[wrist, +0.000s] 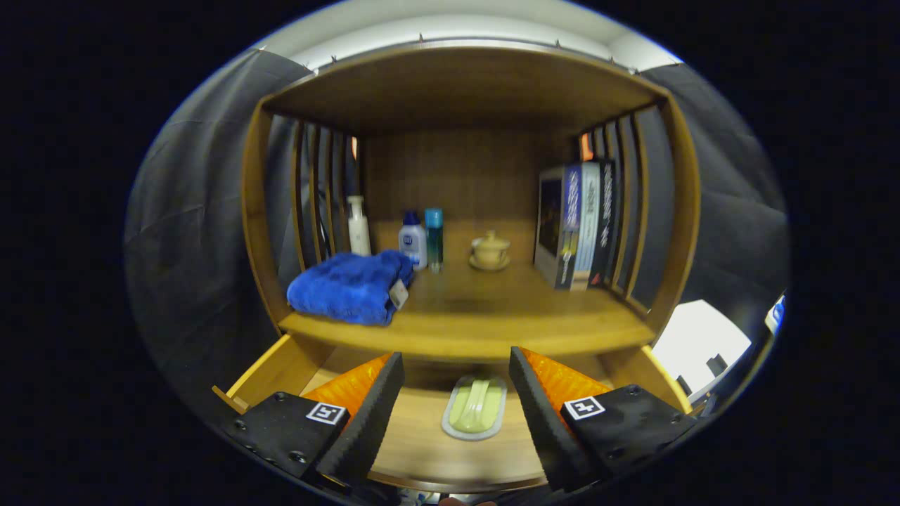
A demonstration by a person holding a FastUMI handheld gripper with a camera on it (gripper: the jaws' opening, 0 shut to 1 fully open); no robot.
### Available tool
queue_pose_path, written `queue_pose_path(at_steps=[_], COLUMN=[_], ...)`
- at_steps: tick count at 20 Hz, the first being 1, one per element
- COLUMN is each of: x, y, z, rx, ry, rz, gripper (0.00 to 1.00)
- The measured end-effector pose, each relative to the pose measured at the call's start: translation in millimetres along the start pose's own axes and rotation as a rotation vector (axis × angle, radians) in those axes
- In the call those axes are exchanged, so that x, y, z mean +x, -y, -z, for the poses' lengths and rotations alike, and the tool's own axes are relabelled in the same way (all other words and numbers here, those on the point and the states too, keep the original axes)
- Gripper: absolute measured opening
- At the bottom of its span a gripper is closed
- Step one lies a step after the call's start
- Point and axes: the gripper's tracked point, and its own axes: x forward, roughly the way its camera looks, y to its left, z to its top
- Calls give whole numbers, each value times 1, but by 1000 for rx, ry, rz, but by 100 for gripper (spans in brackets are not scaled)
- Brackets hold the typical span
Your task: Pull open the drawer, take out the items inside it, and place them on the countertop above the cabinet.
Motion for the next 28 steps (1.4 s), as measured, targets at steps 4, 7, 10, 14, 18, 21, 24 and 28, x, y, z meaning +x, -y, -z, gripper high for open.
queue_pose_path(at_steps=[4, 7, 10, 14, 18, 21, 24, 28], x=[38, 58, 75, 77, 82, 79, 76, 63], y=[15, 20, 26, 17, 29, 31, 33, 35], z=[39, 61, 71, 89, 106, 110, 109, 108], rx=[21, 68, 87, 128, 134, 178, 192, 201], ry=[-185, -308, -362, -440, -475, -488, -480, -464], rz=[60, 68, 80, 42, 79, 58, 49, 50], gripper=[97, 90, 83, 78, 55, 27, 26, 26])
